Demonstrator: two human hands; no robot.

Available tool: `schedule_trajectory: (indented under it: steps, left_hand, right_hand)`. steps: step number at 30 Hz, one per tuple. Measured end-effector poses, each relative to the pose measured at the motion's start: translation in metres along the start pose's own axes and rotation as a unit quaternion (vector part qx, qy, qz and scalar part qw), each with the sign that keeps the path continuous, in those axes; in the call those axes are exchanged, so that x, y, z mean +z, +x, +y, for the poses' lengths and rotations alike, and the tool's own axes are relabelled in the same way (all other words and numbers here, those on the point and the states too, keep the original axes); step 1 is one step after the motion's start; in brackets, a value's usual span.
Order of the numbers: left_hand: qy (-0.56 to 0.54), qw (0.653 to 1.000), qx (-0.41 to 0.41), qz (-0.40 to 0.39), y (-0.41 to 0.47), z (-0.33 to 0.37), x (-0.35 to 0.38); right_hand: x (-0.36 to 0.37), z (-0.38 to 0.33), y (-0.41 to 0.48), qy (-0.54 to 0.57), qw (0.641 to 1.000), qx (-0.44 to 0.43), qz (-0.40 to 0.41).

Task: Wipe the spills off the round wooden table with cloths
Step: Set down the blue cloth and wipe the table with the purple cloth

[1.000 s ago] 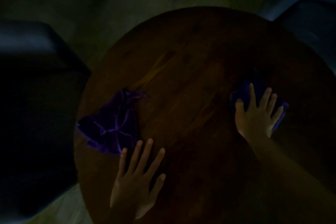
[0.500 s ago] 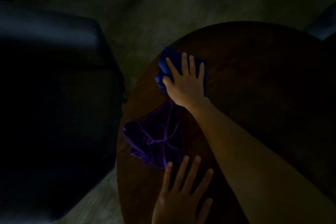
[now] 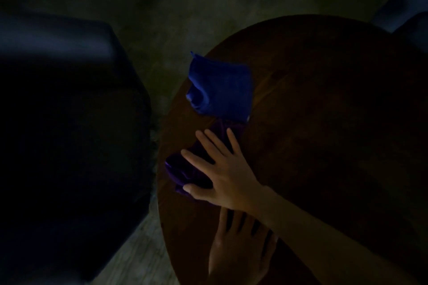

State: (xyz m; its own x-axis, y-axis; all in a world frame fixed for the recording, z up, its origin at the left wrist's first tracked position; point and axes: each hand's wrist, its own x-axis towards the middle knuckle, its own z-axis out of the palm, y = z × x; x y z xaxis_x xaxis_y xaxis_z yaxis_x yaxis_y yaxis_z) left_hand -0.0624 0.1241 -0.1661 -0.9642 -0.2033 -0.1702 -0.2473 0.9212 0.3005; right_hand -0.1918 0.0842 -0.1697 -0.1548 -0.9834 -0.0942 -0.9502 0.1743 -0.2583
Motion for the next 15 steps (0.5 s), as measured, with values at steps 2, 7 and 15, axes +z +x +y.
schedule_trajectory:
  steps: [2,7,15]
  left_hand:
    - [-0.002,0.999,0.05,0.014,-0.008,-0.003,0.0]
    - [-0.109,0.976,0.108,0.151,-0.035,-0.024,0.0]
    - [0.01,0.991,-0.134,-0.015,0.041,-0.034,-0.019]
  right_hand:
    - [-0.004,0.006,0.001,0.004,1.0,-0.014,0.012]
    - [-0.019,0.039,-0.027,-0.025,1.0,-0.004,0.011]
    - [-0.067,0.258,-0.113,0.011,0.923,0.365,0.12]
